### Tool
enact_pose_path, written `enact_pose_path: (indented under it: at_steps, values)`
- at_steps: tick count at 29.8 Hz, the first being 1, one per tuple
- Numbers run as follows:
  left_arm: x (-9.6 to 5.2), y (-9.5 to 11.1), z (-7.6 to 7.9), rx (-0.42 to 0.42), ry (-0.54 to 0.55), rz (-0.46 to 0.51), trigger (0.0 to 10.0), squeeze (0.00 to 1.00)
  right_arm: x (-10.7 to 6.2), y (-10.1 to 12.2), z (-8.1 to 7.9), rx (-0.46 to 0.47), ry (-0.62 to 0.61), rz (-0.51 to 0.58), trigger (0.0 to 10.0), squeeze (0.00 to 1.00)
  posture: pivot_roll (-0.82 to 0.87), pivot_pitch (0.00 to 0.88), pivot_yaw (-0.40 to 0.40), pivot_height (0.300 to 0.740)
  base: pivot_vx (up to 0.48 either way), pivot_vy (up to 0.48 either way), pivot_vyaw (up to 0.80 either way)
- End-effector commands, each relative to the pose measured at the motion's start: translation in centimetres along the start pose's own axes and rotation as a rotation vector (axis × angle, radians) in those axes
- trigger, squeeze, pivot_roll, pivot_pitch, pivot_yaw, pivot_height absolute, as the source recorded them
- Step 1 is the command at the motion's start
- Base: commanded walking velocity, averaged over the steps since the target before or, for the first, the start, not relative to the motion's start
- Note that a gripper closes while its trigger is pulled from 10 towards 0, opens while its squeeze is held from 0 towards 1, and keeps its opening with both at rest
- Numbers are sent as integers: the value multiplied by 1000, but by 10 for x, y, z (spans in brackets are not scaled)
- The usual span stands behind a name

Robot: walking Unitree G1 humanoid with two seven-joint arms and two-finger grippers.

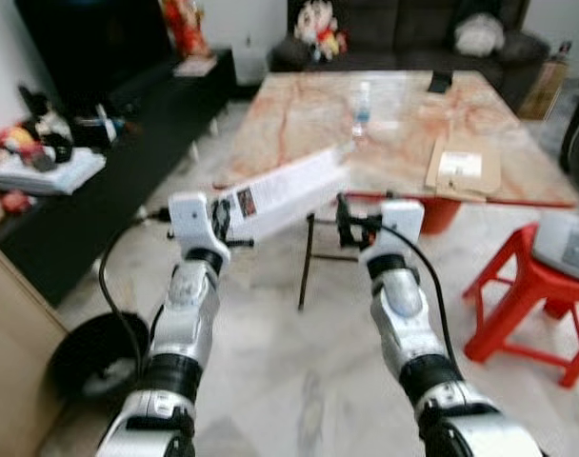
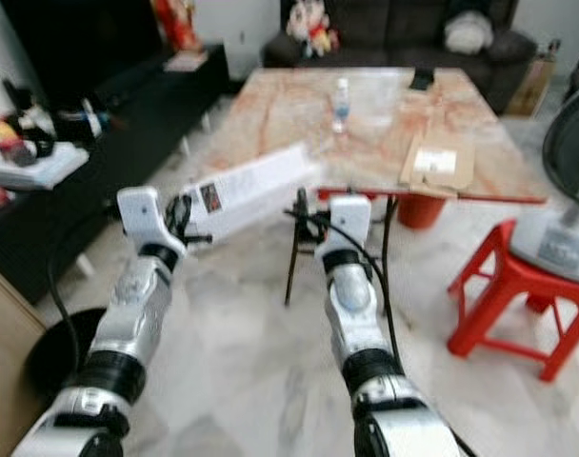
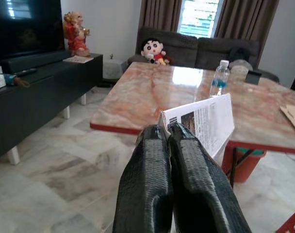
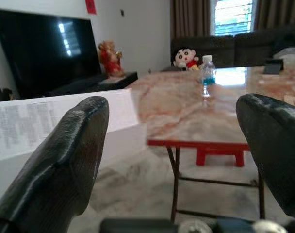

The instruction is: Picking trash to rubbish bin

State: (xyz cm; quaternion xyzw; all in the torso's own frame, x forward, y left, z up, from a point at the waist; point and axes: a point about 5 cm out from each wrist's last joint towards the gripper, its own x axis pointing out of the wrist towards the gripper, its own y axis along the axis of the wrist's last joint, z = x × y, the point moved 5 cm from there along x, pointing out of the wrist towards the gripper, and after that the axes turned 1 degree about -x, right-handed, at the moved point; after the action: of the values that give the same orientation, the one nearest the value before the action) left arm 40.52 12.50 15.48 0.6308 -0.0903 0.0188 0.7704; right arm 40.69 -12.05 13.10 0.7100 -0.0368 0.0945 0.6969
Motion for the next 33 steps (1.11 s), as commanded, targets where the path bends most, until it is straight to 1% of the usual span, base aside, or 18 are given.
enact_pose_path:
  at_steps: [1, 2, 4, 5, 9, 11, 12, 18, 19, 23, 24, 25, 26, 27, 28, 29, 31, 33]
  values:
    - [-2, -9, -9, 50, 10, -43, 10000, 0, -1, -7, -3, 16, 6, -38, 10000, 0, 30, 0, 35, 740, 292, 0, 0]
    - [-2, -9, -9, 50, 10, -43, 10000, 0, -1, -7, -3, 16, 6, -38, 10000, 0, 30, 0, 35, 740, 292, 0, 0]
    - [-4, -16, -12, 48, 15, -67, 10000, 0, -5, -18, -1, 30, 6, -87, 10000, 0, 30, 0, 35, 740, 319, 0, 0]
    - [-4, -16, -12, 48, 15, -67, 10000, 0, -5, -18, -1, 30, 6, -87, 10000, 0, 30, 0, 35, 740, 319, 0, 0]
    - [-9, -29, -19, 60, 24, -112, 10000, 0, -14, -39, 6, -3, -4, -174, 10000, 0, 19, 0, 38, 740, 320, 0, 0]
    - [-10, -31, -20, 65, 26, -119, 10000, 0, -16, -41, 7, 3, -6, -182, 10000, 0, 19, 0, 38, 740, 322, 0, 0]
    - [-14, -39, -27, 76, 39, -150, 10000, 0, -22, -52, 11, 25, -14, -228, 10000, 0, 16, 0, 39, 740, 322, 0, 0]
    - [-20, -50, -37, 87, 54, -186, 10000, 0, -32, -67, 14, 41, -18, -289, 10000, 0, 15, 0, 39, 740, 326, 0, 0]
    - [-24, -56, -42, 92, 65, -208, 10000, 0, -37, -75, 15, 47, -23, -327, 10000, 0, 15, 0, 39, 740, 330, 0, 0]
    - [-31, -66, -50, 103, 80, -247, 10000, 0, -48, -90, 14, 52, -18, -392, 10000, 0, 15, 0, 39, 740, 328, 0, 0]
    - [-37, -73, -55, 106, 90, -269, 10000, 0, -56, -100, 14, 39, -11, -435, 10000, 0, 17, 0, 41, 740, 330, 0, 0]
    - [-37, -73, -55, 106, 90, -269, 10000, 0, -56, -100, 14, 39, -11, -435, 10000, 0, 17, 0, 41, 740, 330, 0, 0]
    - [-40, -76, -57, 105, 96, -281, 10000, 0, -62, -106, 14, 28, -10, -462, 10000, 0, 17, 0, 41, 740, 330, 0, 0]
    - [-46, -82, -62, 105, 106, -298, 10000, 0, -73, -117, 14, 21, -5, -510, 10000, 0, 20, 0, 46, 740, 326, 0, 0]
    - [-46, -82, -62, 105, 106, -298, 10000, 0, -73, -117, 14, 21, -5, -510, 10000, 0, 20, 0, 46, 740, 326, 0, 0]
    - [-48, -85, -64, 105, 109, -307, 10000, 0, -79, -123, 14, 10, 2, -539, 10000, 0, 20, 0, 46, 740, 326, 0, 581]
    - [-51, -88, -65, 106, 113, -316, 10000, 0, -86, -129, 13, -3, 11, -567, 10000, 0, 20, 0, 46, 740, 326, 0, 581]
    - [-59, -96, -71, 107, 131, -344, 10000, 0, -107, -147, 14, -27, 17, -655, 10000, 0, 28, 0, 46, 740, 326, 0, 716]
